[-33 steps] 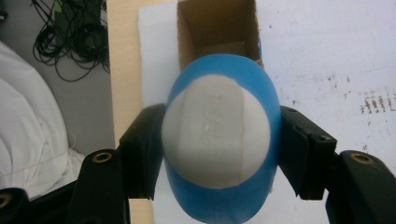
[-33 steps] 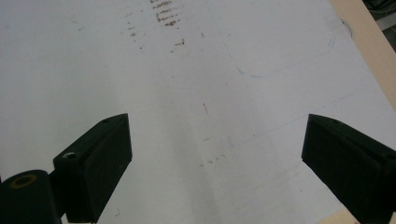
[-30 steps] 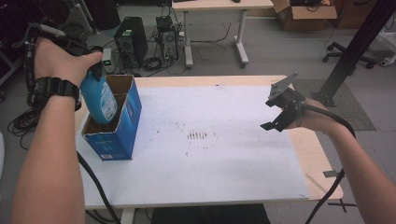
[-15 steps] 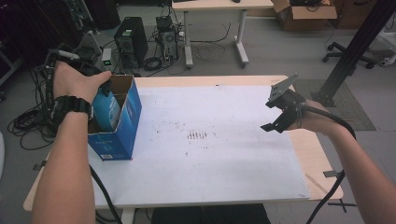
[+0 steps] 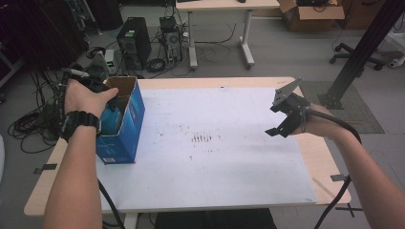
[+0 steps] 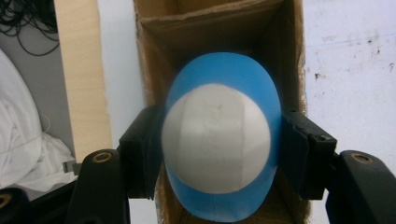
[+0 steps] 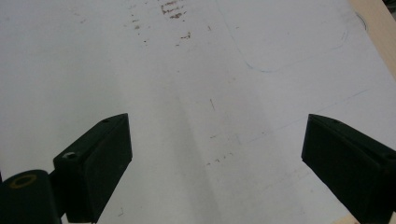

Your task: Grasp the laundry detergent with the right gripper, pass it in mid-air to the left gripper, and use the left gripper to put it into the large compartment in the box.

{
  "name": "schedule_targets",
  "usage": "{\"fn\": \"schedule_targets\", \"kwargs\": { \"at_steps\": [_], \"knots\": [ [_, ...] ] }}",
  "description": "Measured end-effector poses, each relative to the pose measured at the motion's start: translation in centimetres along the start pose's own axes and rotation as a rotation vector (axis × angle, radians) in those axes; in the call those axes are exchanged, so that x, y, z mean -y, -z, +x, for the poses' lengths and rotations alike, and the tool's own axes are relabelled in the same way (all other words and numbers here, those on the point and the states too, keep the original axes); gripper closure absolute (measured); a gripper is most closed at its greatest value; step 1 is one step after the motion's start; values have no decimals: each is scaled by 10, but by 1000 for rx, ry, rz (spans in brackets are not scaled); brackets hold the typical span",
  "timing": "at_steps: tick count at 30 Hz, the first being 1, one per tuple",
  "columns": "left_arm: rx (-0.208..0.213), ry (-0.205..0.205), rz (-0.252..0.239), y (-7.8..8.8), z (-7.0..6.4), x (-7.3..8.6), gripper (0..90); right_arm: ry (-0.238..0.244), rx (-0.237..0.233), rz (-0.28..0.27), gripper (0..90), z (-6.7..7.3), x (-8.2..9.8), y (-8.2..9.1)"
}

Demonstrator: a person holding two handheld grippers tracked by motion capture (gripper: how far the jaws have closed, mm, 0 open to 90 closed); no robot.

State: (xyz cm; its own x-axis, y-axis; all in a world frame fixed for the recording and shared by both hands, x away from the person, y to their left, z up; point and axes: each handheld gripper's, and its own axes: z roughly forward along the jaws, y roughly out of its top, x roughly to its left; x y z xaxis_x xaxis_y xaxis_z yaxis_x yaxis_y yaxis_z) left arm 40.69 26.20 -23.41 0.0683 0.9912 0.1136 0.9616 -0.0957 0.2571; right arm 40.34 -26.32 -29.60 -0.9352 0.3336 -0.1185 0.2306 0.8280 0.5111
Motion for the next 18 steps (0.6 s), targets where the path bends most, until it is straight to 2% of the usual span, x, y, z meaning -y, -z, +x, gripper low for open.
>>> {"fn": "schedule_targets", "kwargs": {
  "at_steps": [6,18],
  "knots": [
    [1,-8,15,-11,-2,2,385,-2,0,3,82,0,0,0],
    [1,-17,24,-22,-3,6,384,2,-3,2,83,1,-3,0]
  ]
}}
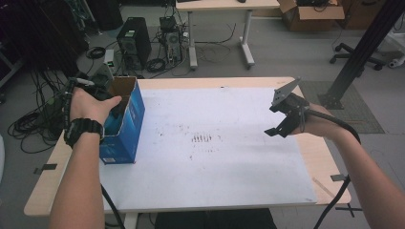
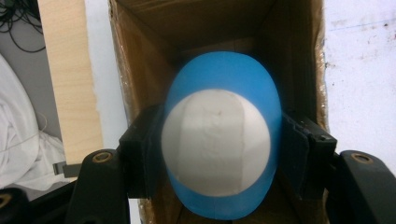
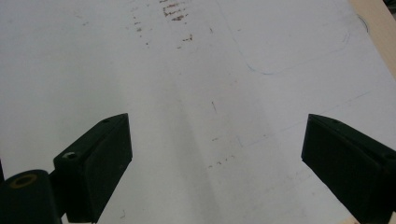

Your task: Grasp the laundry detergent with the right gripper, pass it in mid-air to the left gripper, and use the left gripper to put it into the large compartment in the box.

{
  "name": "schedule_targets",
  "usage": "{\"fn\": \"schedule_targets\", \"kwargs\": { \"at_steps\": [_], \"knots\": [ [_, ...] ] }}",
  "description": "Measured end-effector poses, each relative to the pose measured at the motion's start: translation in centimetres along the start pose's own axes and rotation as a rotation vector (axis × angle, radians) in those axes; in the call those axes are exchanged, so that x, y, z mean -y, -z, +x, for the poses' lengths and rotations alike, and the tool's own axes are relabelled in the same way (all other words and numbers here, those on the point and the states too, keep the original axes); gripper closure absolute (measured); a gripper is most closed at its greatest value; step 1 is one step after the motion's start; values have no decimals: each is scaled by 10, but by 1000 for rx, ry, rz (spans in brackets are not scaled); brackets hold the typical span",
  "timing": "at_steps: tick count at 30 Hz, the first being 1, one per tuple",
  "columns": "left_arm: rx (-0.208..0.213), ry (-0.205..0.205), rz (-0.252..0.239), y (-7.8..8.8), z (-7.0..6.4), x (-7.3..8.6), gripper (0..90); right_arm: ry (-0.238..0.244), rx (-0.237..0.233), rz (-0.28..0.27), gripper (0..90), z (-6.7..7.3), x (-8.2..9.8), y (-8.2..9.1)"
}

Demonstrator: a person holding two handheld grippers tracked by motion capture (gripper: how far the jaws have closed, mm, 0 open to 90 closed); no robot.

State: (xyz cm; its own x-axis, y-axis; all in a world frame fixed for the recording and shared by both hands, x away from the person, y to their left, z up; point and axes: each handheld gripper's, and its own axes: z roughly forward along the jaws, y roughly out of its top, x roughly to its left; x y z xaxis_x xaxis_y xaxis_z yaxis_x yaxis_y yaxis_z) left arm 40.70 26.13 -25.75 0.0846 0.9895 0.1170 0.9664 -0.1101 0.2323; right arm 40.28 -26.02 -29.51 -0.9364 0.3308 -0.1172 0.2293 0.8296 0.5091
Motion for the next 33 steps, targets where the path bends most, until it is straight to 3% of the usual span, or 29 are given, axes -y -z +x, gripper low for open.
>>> {"fn": "schedule_targets", "kwargs": {
  "at_steps": [33],
  "knots": [
    [-4,-4,7,-10,-2,4,378,-3,-4,0,86,4,3,-1]
  ]
}}
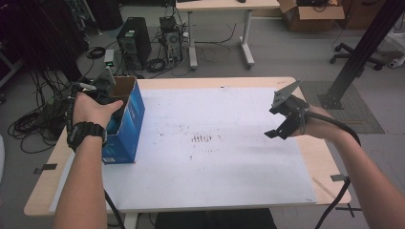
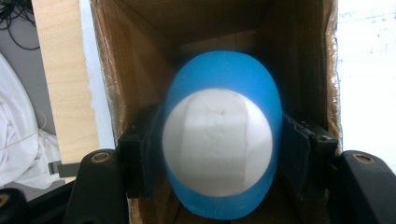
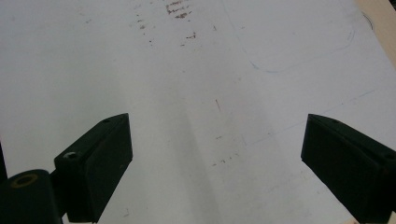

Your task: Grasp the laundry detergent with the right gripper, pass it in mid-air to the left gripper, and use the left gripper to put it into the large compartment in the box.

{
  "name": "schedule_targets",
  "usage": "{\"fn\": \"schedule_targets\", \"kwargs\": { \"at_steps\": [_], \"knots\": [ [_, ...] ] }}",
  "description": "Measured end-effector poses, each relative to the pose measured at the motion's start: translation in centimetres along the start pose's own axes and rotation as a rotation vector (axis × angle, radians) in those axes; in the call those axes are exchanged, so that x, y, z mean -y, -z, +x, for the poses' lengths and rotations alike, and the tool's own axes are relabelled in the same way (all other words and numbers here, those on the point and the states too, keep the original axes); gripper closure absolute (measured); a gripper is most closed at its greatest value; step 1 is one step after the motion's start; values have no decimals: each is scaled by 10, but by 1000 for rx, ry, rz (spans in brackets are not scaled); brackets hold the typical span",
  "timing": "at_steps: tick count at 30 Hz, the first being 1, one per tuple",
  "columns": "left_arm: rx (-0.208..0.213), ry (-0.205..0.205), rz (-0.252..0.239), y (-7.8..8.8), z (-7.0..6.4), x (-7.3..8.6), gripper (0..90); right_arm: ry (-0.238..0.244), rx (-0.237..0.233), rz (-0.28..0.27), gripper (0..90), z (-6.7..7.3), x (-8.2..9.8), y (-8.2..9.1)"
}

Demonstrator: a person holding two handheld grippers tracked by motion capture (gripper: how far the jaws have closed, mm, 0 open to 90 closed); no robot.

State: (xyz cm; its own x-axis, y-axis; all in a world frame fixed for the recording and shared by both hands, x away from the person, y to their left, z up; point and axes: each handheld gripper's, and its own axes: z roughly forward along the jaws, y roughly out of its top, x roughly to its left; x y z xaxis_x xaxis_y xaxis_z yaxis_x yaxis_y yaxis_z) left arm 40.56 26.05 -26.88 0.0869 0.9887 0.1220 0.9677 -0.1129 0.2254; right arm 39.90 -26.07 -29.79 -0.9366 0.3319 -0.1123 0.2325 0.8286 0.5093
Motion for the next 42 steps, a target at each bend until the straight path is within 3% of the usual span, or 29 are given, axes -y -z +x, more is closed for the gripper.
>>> {"fn": "schedule_targets", "kwargs": {
  "at_steps": [5,16,27,33,36,40,42],
  "knots": [
    [21,6,-4,-1,-1,0,361,4,0,-2,86,1,0,1],
    [16,-1,-5,4,-2,1,332,3,-1,-4,86,1,0,2],
    [1,-26,-40,31,-7,3,298,12,0,-8,86,5,-3,5],
    [0,-71,-70,53,-16,1,269,18,0,-6,86,7,-7,9],
    [19,-97,-78,60,-25,-1,239,22,-6,-4,86,7,-9,9],
    [21,-156,-90,65,-40,-4,205,31,-14,-1,85,6,-13,8],
    [42,-190,-87,65,-50,-6,193,30,-19,0,85,6,-15,8]
  ]
}}
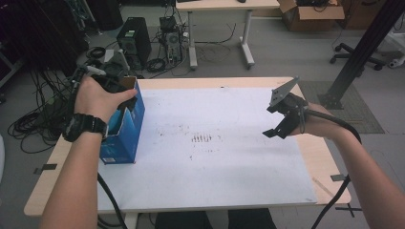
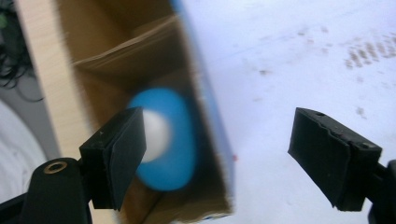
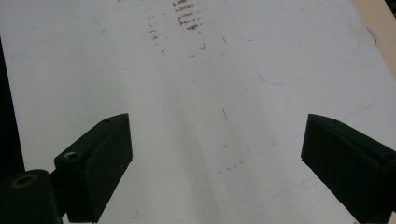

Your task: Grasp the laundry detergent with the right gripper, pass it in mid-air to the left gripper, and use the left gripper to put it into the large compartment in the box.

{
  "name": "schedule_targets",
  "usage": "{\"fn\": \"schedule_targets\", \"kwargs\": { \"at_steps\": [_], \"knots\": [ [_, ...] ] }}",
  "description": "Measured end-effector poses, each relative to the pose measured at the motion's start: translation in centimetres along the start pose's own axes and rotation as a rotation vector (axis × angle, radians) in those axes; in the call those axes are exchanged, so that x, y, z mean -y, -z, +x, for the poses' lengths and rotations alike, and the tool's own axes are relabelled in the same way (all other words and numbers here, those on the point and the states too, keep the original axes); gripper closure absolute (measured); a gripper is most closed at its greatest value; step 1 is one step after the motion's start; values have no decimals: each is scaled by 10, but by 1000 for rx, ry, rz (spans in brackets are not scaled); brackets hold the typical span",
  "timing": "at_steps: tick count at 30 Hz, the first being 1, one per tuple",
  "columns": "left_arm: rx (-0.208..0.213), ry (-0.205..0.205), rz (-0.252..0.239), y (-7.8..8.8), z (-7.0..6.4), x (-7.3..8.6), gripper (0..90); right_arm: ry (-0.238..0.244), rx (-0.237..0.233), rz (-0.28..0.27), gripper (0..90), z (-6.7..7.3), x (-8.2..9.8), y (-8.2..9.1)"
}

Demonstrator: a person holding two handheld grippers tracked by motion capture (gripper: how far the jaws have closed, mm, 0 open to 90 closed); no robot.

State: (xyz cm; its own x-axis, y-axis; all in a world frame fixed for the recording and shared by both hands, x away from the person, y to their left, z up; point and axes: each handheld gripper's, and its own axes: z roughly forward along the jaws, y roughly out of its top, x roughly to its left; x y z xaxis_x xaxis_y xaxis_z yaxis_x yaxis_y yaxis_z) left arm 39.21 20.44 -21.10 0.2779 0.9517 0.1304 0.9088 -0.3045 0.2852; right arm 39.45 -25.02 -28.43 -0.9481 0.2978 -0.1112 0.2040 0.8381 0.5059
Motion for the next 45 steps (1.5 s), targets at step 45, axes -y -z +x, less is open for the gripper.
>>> {"fn": "schedule_targets", "kwargs": {
  "at_steps": [45],
  "knots": [
    [203,-402,17,-44,-120,-24,47,-42,-63,37,67,-5,-2,4]
  ]
}}
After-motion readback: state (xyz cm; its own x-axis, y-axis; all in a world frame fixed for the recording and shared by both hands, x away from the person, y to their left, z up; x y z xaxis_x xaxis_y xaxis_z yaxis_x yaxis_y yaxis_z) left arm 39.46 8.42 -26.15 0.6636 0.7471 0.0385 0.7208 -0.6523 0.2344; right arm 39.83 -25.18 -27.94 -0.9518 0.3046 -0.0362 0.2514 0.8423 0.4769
